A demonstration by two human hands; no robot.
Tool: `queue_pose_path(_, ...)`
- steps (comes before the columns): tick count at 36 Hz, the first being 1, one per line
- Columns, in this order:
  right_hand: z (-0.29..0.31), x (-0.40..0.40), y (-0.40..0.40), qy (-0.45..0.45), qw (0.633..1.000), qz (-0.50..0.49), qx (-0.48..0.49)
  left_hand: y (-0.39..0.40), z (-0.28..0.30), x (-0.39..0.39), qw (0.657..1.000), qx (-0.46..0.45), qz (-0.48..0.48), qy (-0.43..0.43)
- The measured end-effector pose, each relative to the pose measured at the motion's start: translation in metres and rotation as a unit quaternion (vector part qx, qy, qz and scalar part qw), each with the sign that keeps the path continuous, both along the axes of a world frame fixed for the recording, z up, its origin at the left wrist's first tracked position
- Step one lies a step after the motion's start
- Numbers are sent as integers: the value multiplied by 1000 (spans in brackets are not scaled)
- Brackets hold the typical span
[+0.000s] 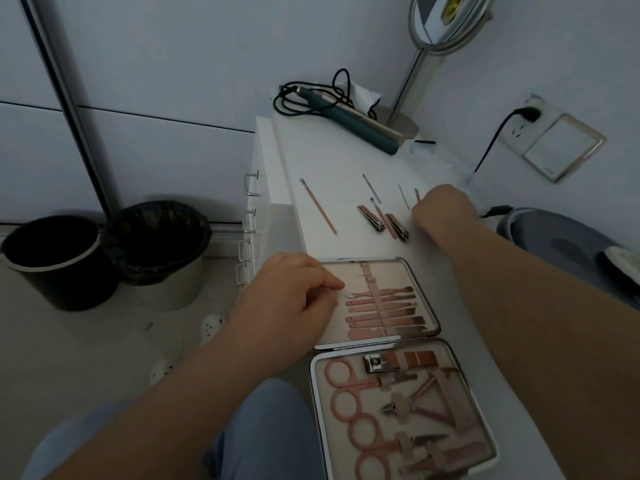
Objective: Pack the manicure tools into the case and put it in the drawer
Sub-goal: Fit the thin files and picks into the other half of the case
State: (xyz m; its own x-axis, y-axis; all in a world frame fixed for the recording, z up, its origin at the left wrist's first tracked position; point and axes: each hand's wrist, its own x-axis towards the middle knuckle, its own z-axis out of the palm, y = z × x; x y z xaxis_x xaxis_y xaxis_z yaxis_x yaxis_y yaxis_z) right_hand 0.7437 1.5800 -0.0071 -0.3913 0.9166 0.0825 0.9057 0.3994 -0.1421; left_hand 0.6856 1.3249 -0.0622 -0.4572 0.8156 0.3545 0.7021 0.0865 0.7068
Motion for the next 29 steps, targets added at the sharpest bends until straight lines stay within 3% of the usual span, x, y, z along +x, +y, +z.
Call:
queue_pose_path(16, 6, 17, -15, -82, 996, 7, 35, -1, 3, 11, 999, 3, 30, 14)
queue_pose_path(29, 1, 26, -23, -61, 998, 21, -14, -1, 3, 17, 999, 4, 39, 16)
